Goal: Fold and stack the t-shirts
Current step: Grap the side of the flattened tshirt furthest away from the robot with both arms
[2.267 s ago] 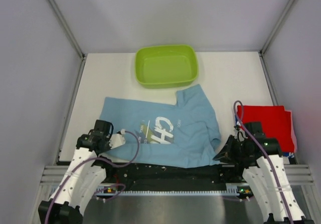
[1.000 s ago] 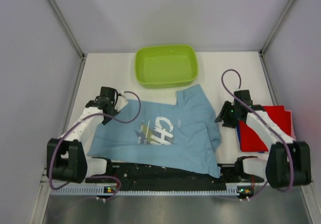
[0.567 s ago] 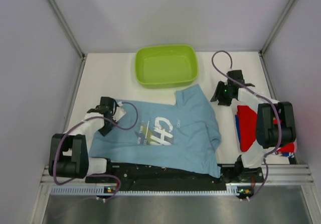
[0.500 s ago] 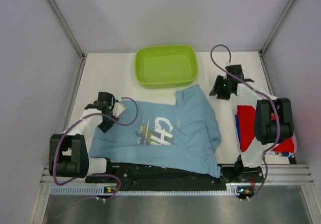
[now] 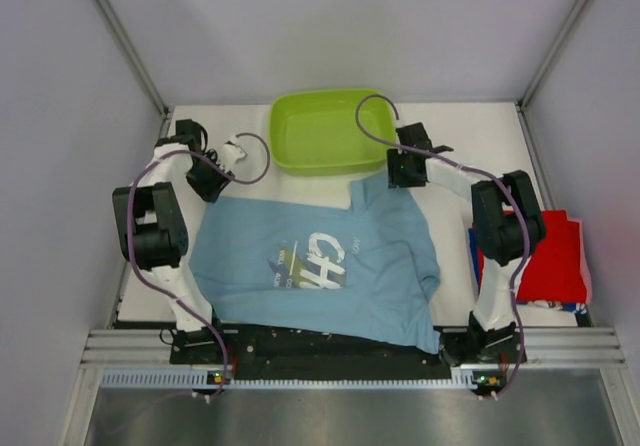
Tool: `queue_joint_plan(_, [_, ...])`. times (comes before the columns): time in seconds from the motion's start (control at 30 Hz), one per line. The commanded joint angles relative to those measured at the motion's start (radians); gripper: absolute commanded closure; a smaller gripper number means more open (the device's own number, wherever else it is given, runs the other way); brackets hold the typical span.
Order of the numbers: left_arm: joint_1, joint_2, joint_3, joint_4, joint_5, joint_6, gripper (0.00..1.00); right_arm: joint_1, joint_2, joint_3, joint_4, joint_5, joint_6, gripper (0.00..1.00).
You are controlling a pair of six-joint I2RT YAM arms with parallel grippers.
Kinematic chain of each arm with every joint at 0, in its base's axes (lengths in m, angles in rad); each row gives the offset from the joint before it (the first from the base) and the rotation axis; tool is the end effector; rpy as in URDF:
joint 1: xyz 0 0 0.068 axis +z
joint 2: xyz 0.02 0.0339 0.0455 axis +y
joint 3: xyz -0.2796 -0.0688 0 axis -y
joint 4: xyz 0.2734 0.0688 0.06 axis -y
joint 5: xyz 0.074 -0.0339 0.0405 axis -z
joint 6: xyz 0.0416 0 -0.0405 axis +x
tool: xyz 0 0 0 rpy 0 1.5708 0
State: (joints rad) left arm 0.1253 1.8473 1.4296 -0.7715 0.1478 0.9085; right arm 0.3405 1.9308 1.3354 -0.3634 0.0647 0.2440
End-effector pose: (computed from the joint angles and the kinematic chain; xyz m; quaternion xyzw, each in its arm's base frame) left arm 0.4110 0.0456 0.2195 0.3867 0.8997 0.0304 0.2002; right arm 0.4202 0.1460 0.1770 -0.0362 0.9524 0.0572 0.2972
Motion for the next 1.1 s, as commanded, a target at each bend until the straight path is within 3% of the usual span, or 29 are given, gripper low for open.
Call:
queue_joint_plan(0.0, [0.000, 0.065, 0.092, -0.072, 0.088, 0.168, 0.48, -0.020, 0.043, 0.028, -0.025, 0.092, -0.006, 0.49])
queue_joint_plan(0.23, [0.002, 0.136, 0.127, -0.075, 0.114, 0.274, 0.45, -0.018, 0.082, 0.076, -0.060, 0.104, -0.017, 0.48])
queue_joint_plan(0.4, [0.002, 0.222, 0.201, -0.217, 0.093, 0.332, 0.44, -0.020, 0.119, 0.097, -0.095, 0.028, 0.000, 0.52])
queue_joint_plan(0.53, [0.002, 0.257, 0.221, -0.302, 0.087, 0.371, 0.44, -0.020, 0.119, 0.104, -0.094, -0.012, 0.017, 0.69])
queue_joint_plan(0.63, [0.002, 0.270, 0.222, -0.296, 0.075, 0.369, 0.44, -0.020, 0.105, 0.110, -0.095, -0.037, 0.021, 0.92])
queue_joint_plan(0.7, [0.000, 0.279, 0.229, -0.307, 0.082, 0.369, 0.45, -0.021, 0.083, 0.108, -0.095, -0.052, 0.021, 1.00])
queue_joint_plan(0.77, [-0.001, 0.282, 0.218, -0.325, 0.079, 0.372, 0.47, -0.021, 0.048, 0.104, -0.095, -0.062, 0.020, 1.00])
queue_joint_plan(0.9, [0.000, 0.241, 0.109, -0.296, 0.026, 0.408, 0.63, -0.021, -0.041, 0.079, -0.095, -0.115, -0.002, 1.00])
queue_joint_plan(1.0, [0.000, 0.199, 0.065, -0.238, -0.013, 0.386, 0.97, -0.020, -0.110, 0.045, -0.095, -0.146, -0.009, 1.00])
queue_joint_plan(1.07, [0.002, 0.173, 0.068, -0.186, -0.024, 0.321, 1.00, -0.021, -0.157, 0.019, -0.095, -0.184, -0.006, 1.00])
